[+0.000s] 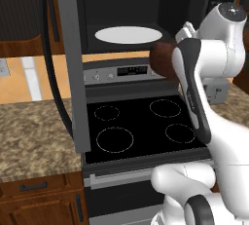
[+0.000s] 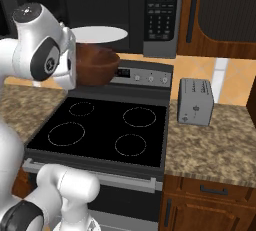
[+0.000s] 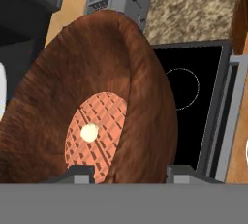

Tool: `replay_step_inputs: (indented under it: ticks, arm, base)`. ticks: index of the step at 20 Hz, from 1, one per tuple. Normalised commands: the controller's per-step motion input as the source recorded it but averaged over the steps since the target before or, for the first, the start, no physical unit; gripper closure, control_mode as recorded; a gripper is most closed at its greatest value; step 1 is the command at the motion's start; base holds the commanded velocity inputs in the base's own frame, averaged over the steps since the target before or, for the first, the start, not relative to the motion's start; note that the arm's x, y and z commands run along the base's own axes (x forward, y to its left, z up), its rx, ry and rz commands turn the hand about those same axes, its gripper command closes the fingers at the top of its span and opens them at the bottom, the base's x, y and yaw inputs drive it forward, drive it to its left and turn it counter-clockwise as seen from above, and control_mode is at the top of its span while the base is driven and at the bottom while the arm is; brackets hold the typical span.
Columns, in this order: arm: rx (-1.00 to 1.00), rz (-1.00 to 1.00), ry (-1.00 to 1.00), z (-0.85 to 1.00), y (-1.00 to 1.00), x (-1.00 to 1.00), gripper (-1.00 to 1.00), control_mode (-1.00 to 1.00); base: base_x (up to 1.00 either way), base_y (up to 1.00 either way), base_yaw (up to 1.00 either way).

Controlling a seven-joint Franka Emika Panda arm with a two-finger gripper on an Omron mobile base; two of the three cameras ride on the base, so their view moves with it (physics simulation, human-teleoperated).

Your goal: Open the microwave, place the bowl with waffle inside the microwave, then close the microwave door and turn it on.

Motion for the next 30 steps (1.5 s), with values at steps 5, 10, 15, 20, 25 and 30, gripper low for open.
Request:
replay_step_inputs:
  ticks: [5, 10, 15, 20, 25, 30]
  arm:
    - [0.0, 0.05, -0.37, 0.47, 0.0, -0.17, 1.0, -1.0]
    - [-0.01, 0.1, -0.31, 0.46, 0.0, 0.0, 1.0, -1.0]
    - [-0.13, 0.08, -0.05, 0.08, 0.04, 0.12, 1.0, -1.0]
    - [-0.07, 0.05, -0.01, 0.19, 0.01, 0.45, 1.0, -1.0]
    - [0.0, 0.0, 0.04, 0.31, 0.04, 0.81, 1.0, -1.0]
    - [0.0, 0.01, 0.06, 0.09, 0.1, 0.88, 1.0, -1.0]
  base:
    - [0.0, 0.0, 0.0]
    - [0.0, 0.0, 0.0]
    - [0.0, 0.0, 0.0]
    - [0.0, 0.0, 0.0]
    - [0.0, 0.0, 0.0]
    - [0.0, 0.0, 0.0]
